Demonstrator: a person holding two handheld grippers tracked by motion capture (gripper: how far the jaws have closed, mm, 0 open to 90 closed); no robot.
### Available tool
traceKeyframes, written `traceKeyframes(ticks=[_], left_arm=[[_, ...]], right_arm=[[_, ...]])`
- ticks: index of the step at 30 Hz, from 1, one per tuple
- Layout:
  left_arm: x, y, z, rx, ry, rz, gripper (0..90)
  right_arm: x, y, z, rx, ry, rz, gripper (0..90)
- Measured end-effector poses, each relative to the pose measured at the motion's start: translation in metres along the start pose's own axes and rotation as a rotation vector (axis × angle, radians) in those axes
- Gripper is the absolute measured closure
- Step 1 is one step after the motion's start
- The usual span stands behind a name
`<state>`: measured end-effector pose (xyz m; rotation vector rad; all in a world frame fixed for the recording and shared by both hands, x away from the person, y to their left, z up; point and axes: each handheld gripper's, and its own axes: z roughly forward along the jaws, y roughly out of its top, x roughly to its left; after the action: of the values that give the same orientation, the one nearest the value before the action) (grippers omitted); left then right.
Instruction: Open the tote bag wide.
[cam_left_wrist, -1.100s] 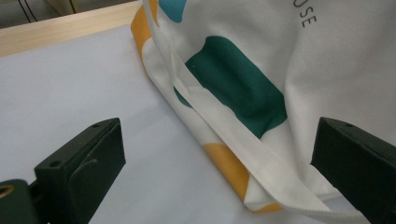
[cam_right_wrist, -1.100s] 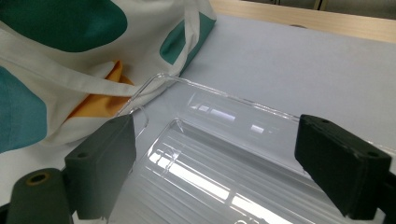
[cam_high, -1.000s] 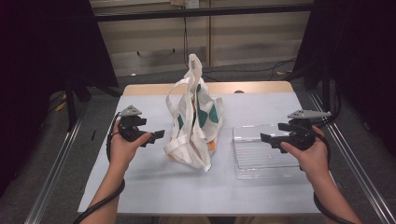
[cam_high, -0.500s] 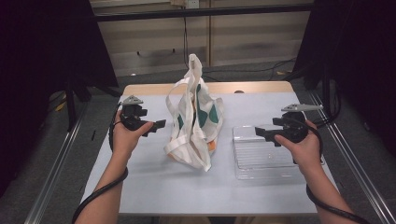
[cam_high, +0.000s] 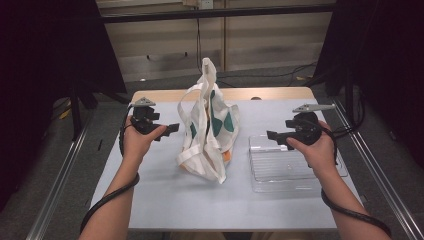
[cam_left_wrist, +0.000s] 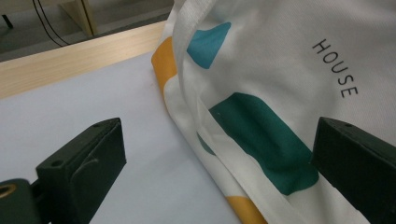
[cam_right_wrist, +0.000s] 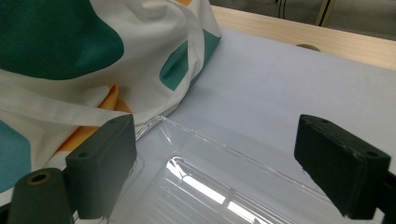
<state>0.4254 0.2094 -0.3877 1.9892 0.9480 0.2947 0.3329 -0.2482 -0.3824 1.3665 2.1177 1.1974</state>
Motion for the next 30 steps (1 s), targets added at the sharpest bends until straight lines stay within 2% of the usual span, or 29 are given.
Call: traceKeyframes(ticks=[2,7,11,21,25,30], left_arm=[[0.001,0.001,0.002,0.001,0.006,-0.015,2.5],[0.003,0.006,0.004,0.011,0.008,-0.013,2.7],[0.003,0.010,0.005,-0.007,0.010,-0.010,2.8],[0.001,0.021,0.010,0.014,0.001,0.008,4.3],[-0.001,0.025,0.011,-0.001,0.006,-0.002,6.9],[-0.001,0.028,0.012,0.010,0.006,0.014,12.6]], right_arm=[[0.001,0.002,0.003,0.001,0.002,-0.002,12.8],[0.004,0.007,0.009,0.005,0.001,-0.008,12.8],[0.006,0.011,0.014,0.003,0.009,-0.014,12.8],[0.016,0.023,0.028,0.014,0.032,-0.030,15.0],[0.022,0.029,0.032,0.017,0.041,-0.043,15.2],[0.028,0.036,0.038,0.014,0.057,-0.048,16.3]])
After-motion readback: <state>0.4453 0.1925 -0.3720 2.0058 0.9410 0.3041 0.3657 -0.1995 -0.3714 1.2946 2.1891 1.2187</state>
